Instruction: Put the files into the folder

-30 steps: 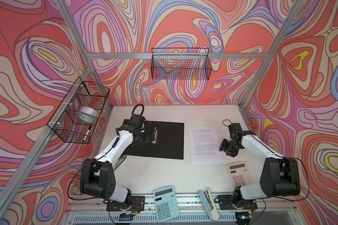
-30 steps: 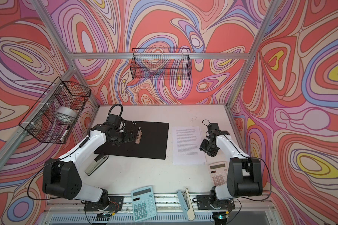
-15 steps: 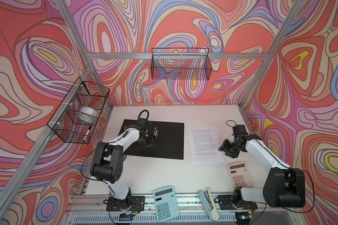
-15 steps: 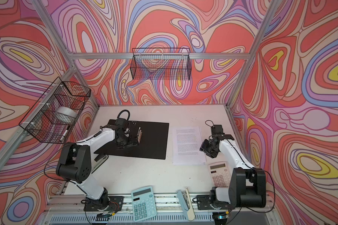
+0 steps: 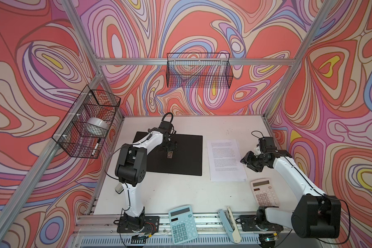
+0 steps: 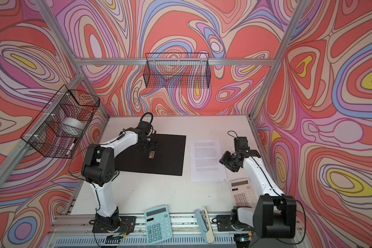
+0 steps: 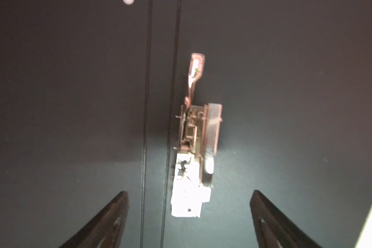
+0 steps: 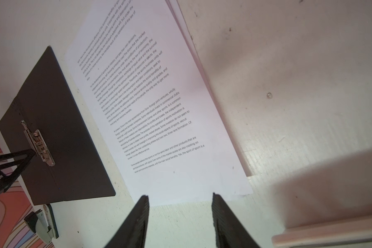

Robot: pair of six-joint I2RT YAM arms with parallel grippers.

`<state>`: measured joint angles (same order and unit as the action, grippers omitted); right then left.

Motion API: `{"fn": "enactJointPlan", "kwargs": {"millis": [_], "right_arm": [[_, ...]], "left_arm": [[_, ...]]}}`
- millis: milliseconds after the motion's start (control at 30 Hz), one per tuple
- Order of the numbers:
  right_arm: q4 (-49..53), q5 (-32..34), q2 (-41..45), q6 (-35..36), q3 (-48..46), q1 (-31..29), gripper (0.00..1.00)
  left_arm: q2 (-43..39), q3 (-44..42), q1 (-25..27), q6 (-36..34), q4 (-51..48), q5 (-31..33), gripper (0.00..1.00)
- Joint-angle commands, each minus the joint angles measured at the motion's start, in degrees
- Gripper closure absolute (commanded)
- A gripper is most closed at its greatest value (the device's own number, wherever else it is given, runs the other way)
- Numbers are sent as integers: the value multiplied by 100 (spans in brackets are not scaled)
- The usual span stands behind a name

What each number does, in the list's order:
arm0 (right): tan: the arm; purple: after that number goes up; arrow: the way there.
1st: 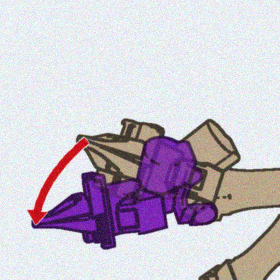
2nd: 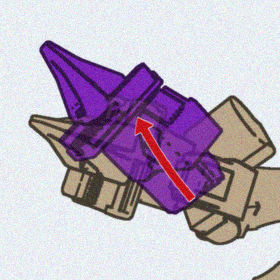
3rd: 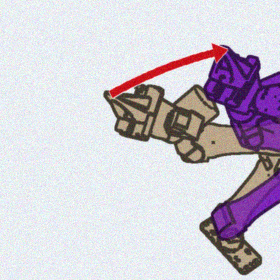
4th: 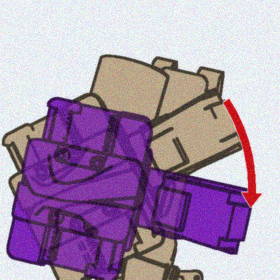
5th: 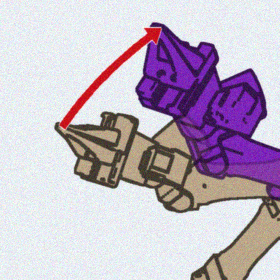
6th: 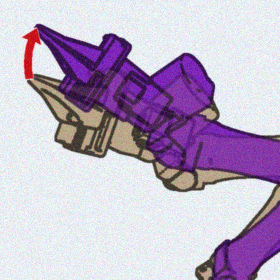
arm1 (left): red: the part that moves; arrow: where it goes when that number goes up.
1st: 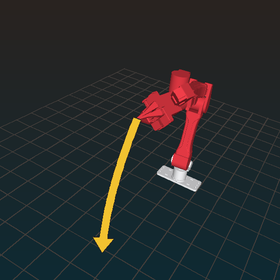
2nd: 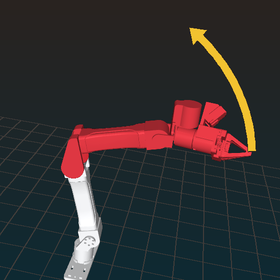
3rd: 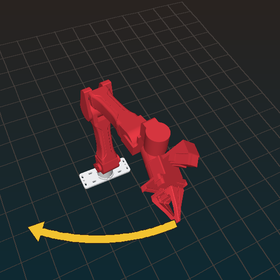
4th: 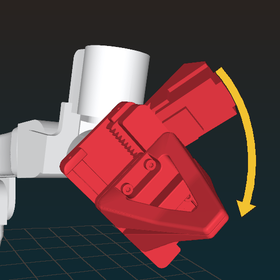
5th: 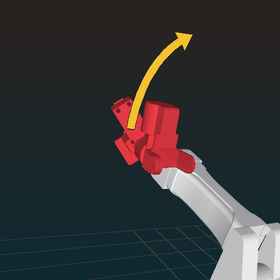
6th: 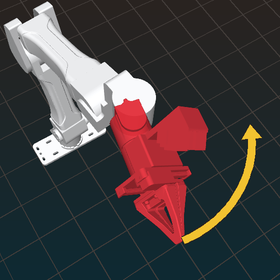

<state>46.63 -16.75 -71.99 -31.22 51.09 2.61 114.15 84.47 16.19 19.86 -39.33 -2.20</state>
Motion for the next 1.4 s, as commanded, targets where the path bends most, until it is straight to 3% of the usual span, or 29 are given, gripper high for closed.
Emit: {"fn": "enactJointPlan", "kwargs": {"millis": [0, 233, 400, 833, 1067, 1367], "right_arm": [[-59, -74, 131, -2, 86, 16, 49], [-53, -152, 141, 49, 189, 14, 50], [-109, -169, 90, 70, 217, 11, 50], [-189, -232, 105, 40, 156, 11, 50], [-233, -258, 54, 58, 158, 13, 50], [-291, -276, -16, 90, 112, 12, 51]], "left_arm": [[314, 367, 31, 127, -552, 321, 14], [704, 865, 46, 259, -942, 359, 24], [847, 1094, 59, 328, -1072, 335, 37], [1230, 1486, 56, 430, -1415, 255, 42], [1351, 1667, 60, 503, -1507, 210, 55], [1495, 1884, 56, 633, -1621, 165, 62]]}}
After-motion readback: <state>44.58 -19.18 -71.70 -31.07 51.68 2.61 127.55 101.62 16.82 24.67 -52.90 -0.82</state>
